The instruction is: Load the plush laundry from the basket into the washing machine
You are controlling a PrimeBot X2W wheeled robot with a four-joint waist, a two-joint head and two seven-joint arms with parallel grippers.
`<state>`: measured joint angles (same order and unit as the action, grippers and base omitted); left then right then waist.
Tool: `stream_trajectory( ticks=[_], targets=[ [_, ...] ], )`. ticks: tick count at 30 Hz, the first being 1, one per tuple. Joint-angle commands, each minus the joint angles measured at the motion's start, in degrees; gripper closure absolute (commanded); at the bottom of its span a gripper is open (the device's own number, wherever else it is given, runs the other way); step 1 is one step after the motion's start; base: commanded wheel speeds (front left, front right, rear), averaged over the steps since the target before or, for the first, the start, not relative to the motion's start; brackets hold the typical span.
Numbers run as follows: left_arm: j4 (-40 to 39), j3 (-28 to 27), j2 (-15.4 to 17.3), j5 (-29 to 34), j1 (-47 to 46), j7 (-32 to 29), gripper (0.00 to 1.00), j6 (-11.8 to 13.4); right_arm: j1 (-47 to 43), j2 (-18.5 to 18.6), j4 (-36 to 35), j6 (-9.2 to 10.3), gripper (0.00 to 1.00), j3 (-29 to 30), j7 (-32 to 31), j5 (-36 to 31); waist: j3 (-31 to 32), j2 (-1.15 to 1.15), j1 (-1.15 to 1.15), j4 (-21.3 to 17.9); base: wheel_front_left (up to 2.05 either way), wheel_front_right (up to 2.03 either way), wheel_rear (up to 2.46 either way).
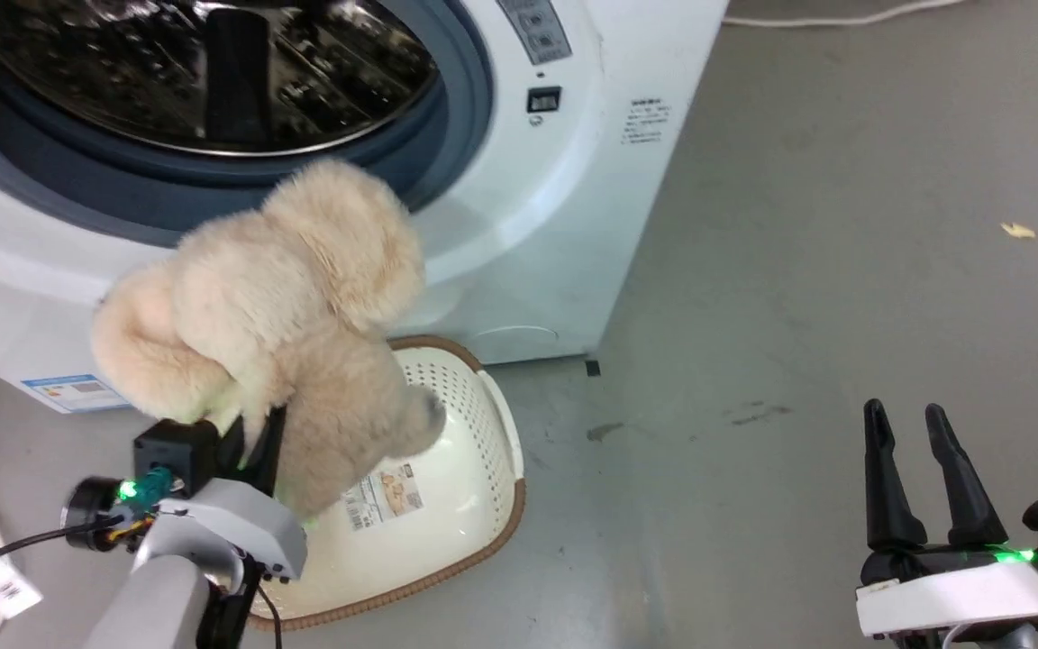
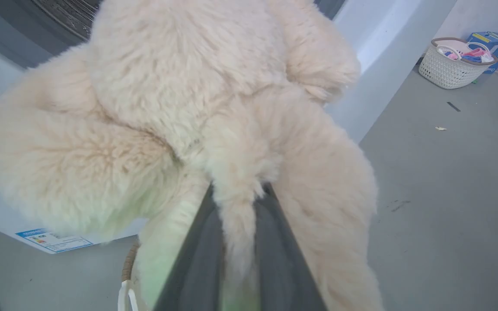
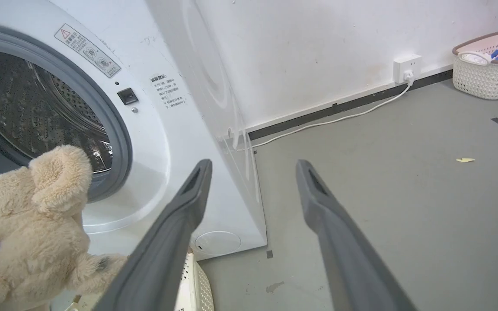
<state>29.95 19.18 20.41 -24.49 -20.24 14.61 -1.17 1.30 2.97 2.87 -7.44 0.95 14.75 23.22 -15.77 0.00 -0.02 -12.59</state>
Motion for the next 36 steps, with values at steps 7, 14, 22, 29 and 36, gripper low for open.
stream_trajectory(
  ticks=[7,14,22,29,36],
  targets=[
    [-12.21,-7.13,0.30,4.65,2.07,0.39,1.00,-0.61,-0.40,-0.10,-0.92,-0.05,0.00,-0.36,0.25,-0.22,-0.66,0.00,0.02,0.56,0.00,0.00,0.00],
    [-15.79,-9.80,2.80,5.52,-5.83,-0.01,1.00,-2.28,1.18,-0.10,-1.59,-0.05,0.00,-1.42,0.25,0.43,-6.48,0.00,0.02,-1.06,0.00,0.00,0.00],
    [-14.30,-11.50,10.27,4.29,-22.91,-8.05,1.00,-4.65,4.36,-0.10,-2.44,-0.05,0.00,-3.59,0.25,2.51,-15.44,0.00,0.02,-5.33,0.00,0.00,0.00],
    [-5.27,-7.96,16.59,3.66,-45.99,-17.42,1.00,-6.11,7.62,-0.10,-3.91,-0.05,0.00,-6.15,0.25,5.91,-23.96,0.00,0.02,-9.96,0.00,0.00,0.00],
    [6.75,-3.96,17.91,4.62,-58.60,-20.54,1.00,-6.27,7.80,-0.10,-5.42,-0.05,0.00,-9.09,0.25,7.61,-27.67,0.00,0.02,-12.36,0.00,0.00,0.00]
  ],
)
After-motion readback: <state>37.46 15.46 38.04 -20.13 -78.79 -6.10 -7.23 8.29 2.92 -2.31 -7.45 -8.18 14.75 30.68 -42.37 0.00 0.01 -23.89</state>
